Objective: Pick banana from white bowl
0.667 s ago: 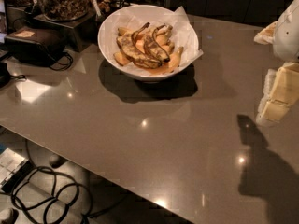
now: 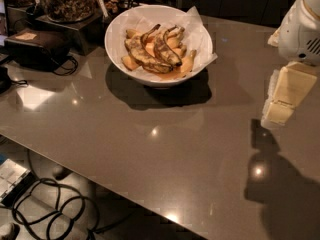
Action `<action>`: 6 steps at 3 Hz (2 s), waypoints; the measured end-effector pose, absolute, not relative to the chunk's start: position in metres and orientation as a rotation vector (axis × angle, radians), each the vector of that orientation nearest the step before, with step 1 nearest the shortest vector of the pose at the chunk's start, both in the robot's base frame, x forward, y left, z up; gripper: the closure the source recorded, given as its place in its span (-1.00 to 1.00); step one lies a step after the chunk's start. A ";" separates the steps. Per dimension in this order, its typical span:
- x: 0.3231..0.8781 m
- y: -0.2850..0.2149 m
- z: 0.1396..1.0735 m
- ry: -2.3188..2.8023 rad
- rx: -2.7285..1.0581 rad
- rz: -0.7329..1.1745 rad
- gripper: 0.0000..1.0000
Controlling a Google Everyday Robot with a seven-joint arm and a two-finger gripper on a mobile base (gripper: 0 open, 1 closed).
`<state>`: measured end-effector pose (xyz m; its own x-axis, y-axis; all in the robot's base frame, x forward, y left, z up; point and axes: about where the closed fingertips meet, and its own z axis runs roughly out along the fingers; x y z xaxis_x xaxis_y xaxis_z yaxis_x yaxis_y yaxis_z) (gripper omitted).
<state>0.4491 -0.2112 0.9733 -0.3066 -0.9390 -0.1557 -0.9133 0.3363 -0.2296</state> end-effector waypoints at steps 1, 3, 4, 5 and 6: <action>0.467 -0.202 0.961 2.469 -1.618 -0.189 -1.00; 0.475 -0.191 0.966 2.429 -1.582 -0.181 -1.00; 0.501 -0.168 0.975 2.419 -1.561 -0.152 -1.00; 0.528 -0.140 0.982 2.374 -1.604 -0.064 -1.00; 0.533 -0.138 0.988 2.349 -1.586 -0.074 -1.00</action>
Offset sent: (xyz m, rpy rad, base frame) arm 0.0147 0.0079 -0.0107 -0.0501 0.0442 -0.0706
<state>0.5327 -0.1376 0.9878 -0.3424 -0.9131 -0.2215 -0.8974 0.3876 -0.2108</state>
